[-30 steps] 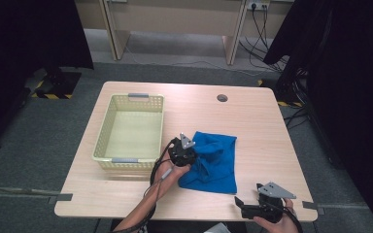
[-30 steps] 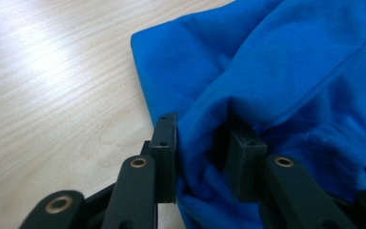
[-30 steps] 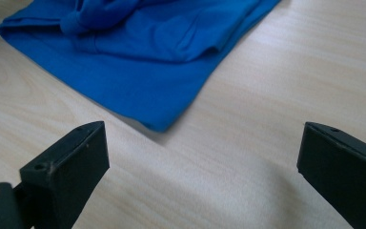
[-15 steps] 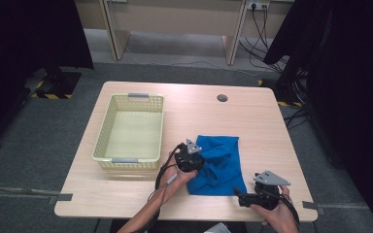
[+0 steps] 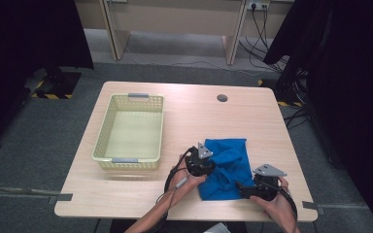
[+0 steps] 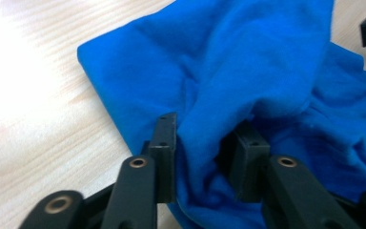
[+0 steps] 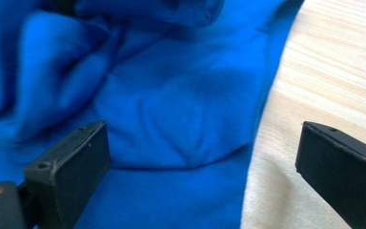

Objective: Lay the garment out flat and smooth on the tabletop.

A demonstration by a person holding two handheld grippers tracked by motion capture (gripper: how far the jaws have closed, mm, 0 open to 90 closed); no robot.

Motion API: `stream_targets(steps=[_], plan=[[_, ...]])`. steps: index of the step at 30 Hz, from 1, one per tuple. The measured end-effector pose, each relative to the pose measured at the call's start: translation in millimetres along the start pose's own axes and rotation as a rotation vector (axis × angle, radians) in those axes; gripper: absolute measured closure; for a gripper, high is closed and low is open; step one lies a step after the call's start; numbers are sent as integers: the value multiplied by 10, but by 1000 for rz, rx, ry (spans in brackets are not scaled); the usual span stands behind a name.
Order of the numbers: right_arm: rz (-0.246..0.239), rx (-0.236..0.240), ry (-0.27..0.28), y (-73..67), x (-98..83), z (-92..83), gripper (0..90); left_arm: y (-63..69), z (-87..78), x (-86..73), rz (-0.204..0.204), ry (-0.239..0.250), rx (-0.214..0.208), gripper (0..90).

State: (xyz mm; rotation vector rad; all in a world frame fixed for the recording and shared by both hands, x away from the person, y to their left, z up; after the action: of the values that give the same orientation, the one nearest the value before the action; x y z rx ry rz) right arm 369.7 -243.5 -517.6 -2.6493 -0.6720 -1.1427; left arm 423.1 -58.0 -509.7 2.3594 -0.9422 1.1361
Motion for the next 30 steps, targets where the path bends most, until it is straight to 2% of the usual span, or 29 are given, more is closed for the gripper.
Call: stream_targets(steps=[4, 13, 17, 19, 23, 26, 30], plan=[[1, -10, -19, 17, -8, 26, 46, -48, -59, 16, -4, 19, 1, 707], [33, -18, -29, 23, -37, 8, 48, -240, -330, -11, 23, 34, 72, 741], [28, -21, -27, 40, -45, -1, 49, -335, -459, -84, 17, 34, 101, 741], [33, -23, -26, 40, -50, -7, 50, -384, -500, -129, 2, 34, 109, 736], [34, -24, -25, 44, -55, -12, 50, -431, -531, -221, -30, 22, 101, 697], [35, -25, -26, 44, -59, -16, 51, -423, -556, -233, -58, 30, 86, 619], [37, -25, -26, 43, -58, -15, 50, -378, -626, -172, -68, 54, 74, 493]])
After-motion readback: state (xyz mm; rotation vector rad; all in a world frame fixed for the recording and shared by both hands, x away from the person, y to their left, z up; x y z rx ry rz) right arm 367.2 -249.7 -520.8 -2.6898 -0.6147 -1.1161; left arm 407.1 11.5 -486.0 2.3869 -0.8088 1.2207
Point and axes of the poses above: each handheld gripper's, and its own axes: z roughly forward along the jaws, x roughly out of its top, y roughly to its right, the point moved 6 cm from there along z, roughly forward along the jaws, and after that the axes turned 2 degrees about x, right-handed, at the moved point
